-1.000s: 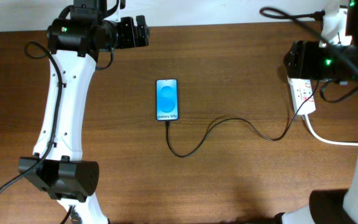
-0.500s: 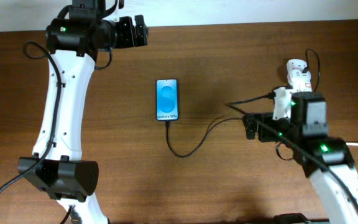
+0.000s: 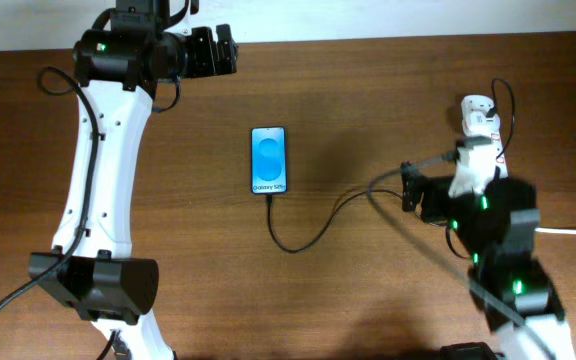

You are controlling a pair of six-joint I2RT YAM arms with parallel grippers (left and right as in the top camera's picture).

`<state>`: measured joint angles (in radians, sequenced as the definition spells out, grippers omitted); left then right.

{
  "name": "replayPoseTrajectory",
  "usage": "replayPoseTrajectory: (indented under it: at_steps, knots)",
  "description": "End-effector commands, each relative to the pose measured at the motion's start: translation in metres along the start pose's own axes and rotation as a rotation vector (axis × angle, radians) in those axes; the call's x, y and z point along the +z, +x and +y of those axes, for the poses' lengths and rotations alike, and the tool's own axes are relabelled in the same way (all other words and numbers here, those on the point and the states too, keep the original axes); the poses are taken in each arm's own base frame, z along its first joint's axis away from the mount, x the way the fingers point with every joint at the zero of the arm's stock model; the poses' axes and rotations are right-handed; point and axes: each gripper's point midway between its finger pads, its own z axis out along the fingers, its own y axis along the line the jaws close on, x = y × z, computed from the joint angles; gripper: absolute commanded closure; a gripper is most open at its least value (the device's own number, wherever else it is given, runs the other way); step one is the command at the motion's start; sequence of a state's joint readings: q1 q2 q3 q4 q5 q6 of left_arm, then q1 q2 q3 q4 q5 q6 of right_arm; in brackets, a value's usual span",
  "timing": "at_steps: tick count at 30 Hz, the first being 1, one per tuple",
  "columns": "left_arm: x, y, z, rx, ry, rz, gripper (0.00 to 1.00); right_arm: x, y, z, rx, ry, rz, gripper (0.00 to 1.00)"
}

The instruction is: Plug charger to phone and switch on socket

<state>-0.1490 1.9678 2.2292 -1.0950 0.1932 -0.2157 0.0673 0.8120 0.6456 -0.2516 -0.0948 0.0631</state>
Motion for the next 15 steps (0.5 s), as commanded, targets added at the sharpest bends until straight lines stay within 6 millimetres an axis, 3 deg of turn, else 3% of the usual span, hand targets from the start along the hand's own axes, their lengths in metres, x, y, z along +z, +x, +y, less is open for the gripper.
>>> replayPoseTrajectory:
  at_steps: [1,6,15]
  knots:
    - [0.0,0.0,0.004,0.012,-0.01,-0.001,0.0,-0.016,0.029,-0.004,-0.02,0.017,-0.136,0.01]
    - [0.0,0.0,0.004,0.012,-0.011,-0.001,0.0,-0.046,0.058,-0.009,-0.032,0.032,-0.37,0.01]
    - [0.0,0.0,0.004,0.012,-0.011,-0.001,0.0,-0.041,0.077,-0.019,-0.024,0.081,-0.4,0.01]
